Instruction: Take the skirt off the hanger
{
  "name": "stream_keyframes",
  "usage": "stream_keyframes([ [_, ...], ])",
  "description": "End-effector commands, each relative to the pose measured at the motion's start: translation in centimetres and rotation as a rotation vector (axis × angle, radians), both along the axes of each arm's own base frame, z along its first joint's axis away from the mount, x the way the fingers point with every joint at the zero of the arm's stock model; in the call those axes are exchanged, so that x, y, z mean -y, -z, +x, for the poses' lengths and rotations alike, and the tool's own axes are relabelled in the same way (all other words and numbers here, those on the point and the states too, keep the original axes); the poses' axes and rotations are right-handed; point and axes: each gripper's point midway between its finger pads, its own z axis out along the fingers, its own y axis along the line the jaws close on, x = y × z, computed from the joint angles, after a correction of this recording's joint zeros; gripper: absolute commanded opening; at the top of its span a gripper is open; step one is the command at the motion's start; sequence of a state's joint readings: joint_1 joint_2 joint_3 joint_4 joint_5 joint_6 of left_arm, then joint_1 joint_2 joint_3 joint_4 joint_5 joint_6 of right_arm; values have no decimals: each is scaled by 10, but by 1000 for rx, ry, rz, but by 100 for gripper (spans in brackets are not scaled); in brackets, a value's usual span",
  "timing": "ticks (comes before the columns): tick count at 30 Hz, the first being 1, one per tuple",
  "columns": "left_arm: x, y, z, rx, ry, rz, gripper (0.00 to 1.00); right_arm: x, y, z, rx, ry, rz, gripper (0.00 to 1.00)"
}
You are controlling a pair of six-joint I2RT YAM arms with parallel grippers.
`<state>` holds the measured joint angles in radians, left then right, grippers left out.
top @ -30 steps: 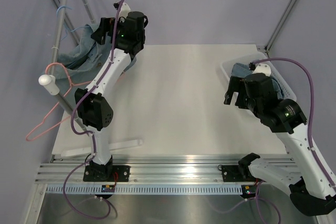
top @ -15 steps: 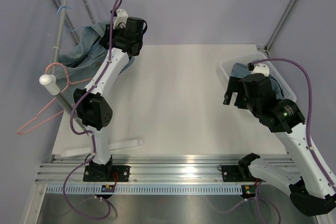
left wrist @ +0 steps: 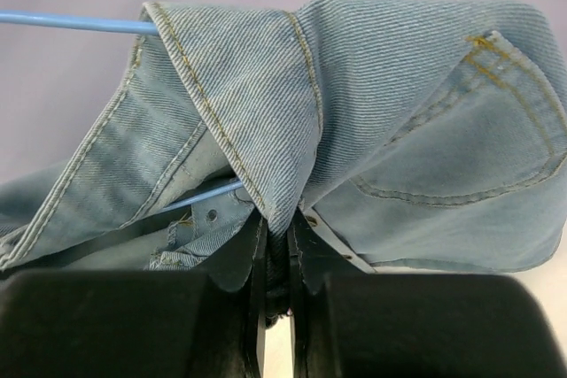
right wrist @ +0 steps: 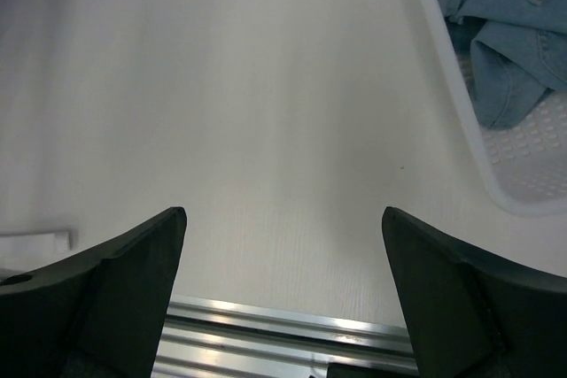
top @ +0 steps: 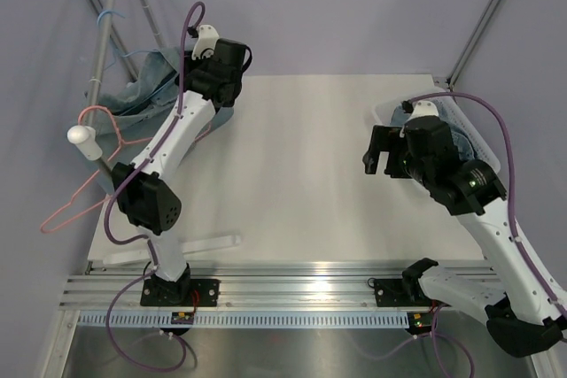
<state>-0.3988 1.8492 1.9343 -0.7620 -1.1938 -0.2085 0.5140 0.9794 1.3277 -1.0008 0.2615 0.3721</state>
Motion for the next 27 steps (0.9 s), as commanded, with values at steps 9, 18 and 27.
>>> stream_keyframes([
  [9, 34, 4, -51, 6, 152, -161, 0, -114, -80, 70, 226, -476, 138, 99],
  [18, 58, 12, -84, -8, 276, -239, 0, -181, -101, 114, 313, -698, 118, 93],
  [27, 59, -2, -116, 39, 382, -347, 0, -226, -115, 141, 422, -813, 163, 84],
])
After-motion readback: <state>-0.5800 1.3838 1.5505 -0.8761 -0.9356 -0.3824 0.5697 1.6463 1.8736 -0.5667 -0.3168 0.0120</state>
